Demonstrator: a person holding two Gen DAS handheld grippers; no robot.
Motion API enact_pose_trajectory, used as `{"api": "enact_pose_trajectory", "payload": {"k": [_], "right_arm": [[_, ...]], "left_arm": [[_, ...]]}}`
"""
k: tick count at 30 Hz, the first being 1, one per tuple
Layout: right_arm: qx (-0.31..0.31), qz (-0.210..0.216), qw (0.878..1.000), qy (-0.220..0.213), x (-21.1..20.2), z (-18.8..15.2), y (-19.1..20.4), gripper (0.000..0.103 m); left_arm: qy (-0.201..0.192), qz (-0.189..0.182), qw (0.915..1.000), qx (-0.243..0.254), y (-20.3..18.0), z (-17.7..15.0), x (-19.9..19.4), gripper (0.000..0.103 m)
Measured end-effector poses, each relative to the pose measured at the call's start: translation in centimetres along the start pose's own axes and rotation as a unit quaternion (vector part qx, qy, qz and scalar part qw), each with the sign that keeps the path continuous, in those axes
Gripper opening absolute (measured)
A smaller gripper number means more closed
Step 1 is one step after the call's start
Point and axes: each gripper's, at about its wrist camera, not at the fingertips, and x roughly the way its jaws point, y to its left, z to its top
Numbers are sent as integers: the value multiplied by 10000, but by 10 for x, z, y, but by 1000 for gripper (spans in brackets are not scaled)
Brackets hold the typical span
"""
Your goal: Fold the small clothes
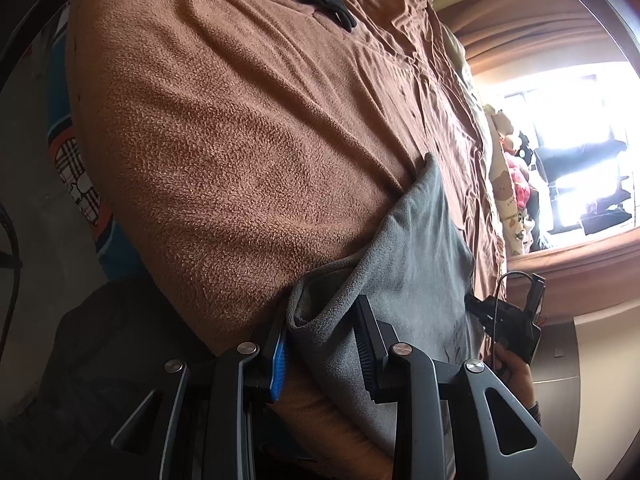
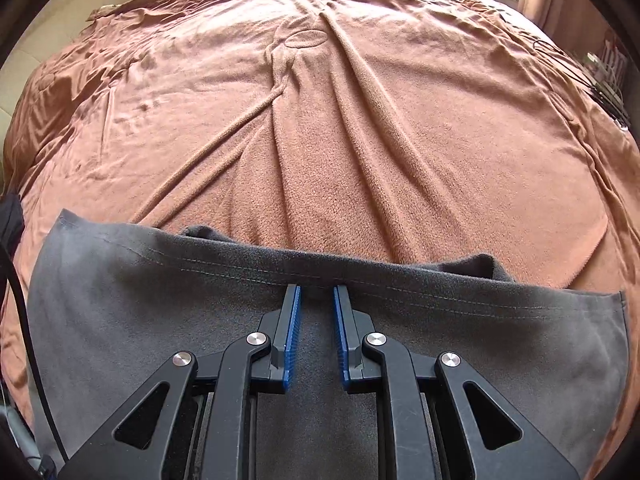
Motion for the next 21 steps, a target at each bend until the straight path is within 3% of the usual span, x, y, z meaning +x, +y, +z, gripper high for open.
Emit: {"api": "enact_pose_trajectory", "payload": {"k": [7,11,17,21], "right_arm": [[-165,409,9990,-116,-35,-39,5,12],[-253,522,9983,-109,-51,-63,3,12],[-260,663,9974,-50,-70,-104,-6,12],[-300,792,9964,-18,-83,-132,-4,12]], "left_arm": [[110,-22,9999,12,-5,-8,1,32],[45,-12,9995,318,-14,-12,1,33],[51,-84,9992,385,-15,-6,9,33],[-77,92,9974,711,-24,-11,10,33]]}}
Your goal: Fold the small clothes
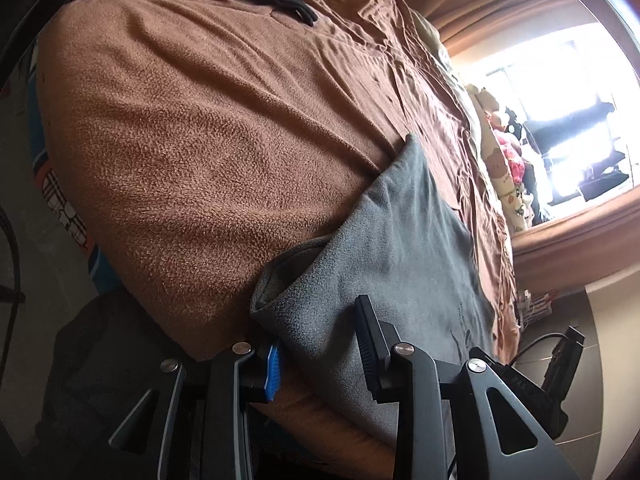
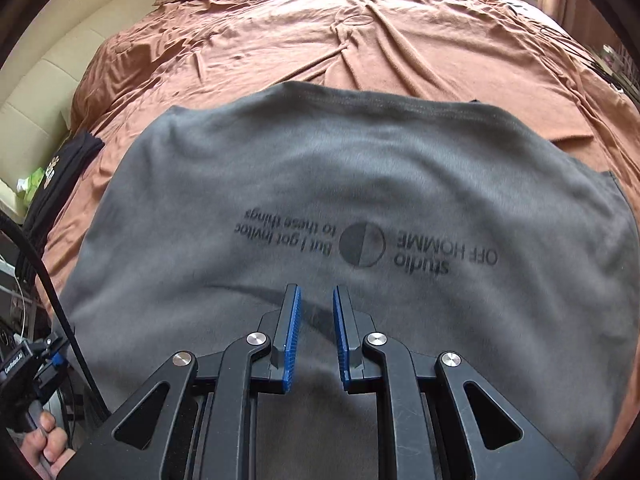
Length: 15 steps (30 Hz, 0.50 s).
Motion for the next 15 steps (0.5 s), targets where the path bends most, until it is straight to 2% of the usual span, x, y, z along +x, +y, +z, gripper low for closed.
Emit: {"api": "enact_pose_trajectory", "payload": {"k": [4,8,13,15], "right_arm": [[-6,155,9998,-143,-22,-30,3,12],[-100,112,9998,-119,-29,-59,7,12],[51,256,9997,0,-32,-88,3,12],[45,248,9997,0,-37,-94,3,12]], "left_arm": [[-3,-34,9999,94,-2,-7,1,33],[-41,-97,9997,198,1,-6,3,32],[-73,-119,9994,303,2,-1,1,14],[-86,-207,9993,298,2,-1,-2,14]]}}
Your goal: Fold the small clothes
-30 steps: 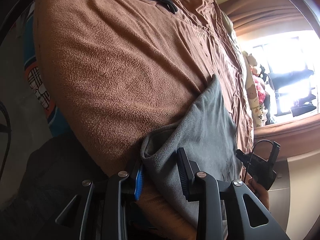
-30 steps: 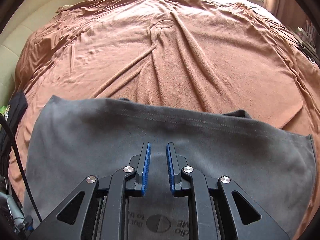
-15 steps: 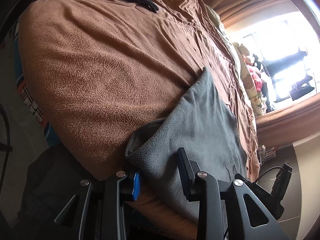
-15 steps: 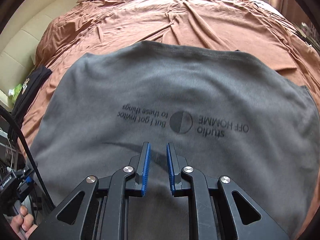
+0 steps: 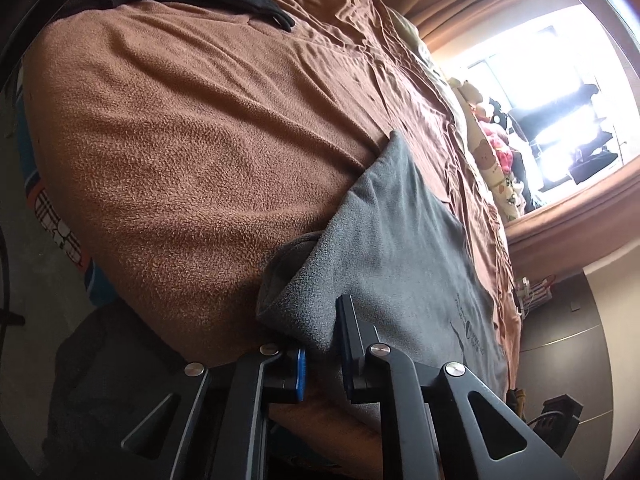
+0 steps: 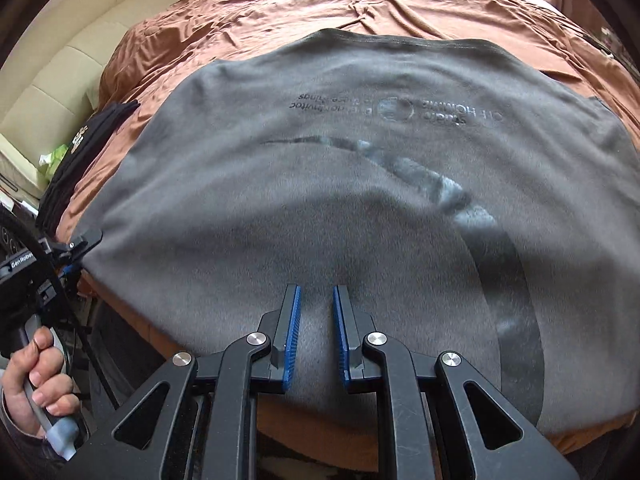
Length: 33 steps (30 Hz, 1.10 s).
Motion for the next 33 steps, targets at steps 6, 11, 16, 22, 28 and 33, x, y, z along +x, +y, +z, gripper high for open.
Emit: {"api": "enact_pose_trajectory", "payload": {"k": [6,11,16,22,28,33], "right_arm": [[94,117,9999,24,-13,-14,4,12],[301,162,9991,-250,-28,-14,-1,12],[456,208,9981,-366,-34,-12,-6,12],[443,223,9981,-374,-28,-4,-1,12],[566,218,9979,-221,-11,-4,-9,12],[646,524,9964,-182,-9,-13,-13,12]], "left_arm": [[161,-440,9985,-279,3,8,-3,21],[312,-569,9965,-536,9,13,0,27],[235,-490,9972,-517,6,17,-2,27],[110,-288,9981,-543,7,15,-4,9],[-155,-446,9984,-297,-20,14,-30,7],[-216,-708,9969,268,-65,16,-46,7]]}}
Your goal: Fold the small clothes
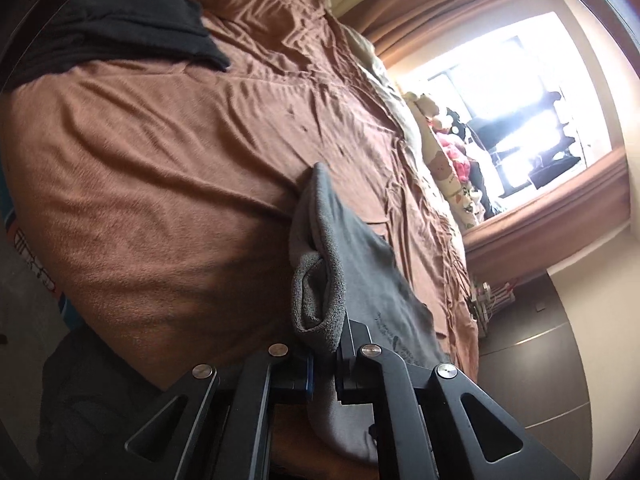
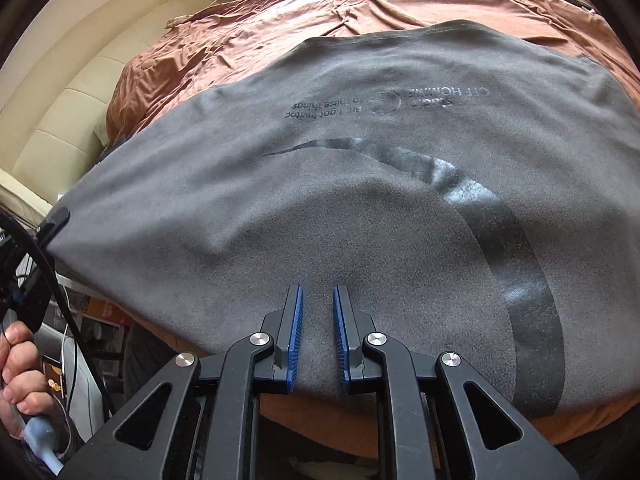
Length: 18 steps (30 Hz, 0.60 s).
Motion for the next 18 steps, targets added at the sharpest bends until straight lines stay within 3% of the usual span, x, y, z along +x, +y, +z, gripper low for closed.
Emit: {"api": "enact_pose_trajectory", "payload": {"k": [11,18], "right_arm": [[281,495,9983,90,-4,-10,-19,12],[559,509,9960,-470,-49,-4,-50,13]], "left_arm": [[193,-599,9937,925,-90,7,-1,7],[419,-808,9853,1443,-140,-7,10,7]]}}
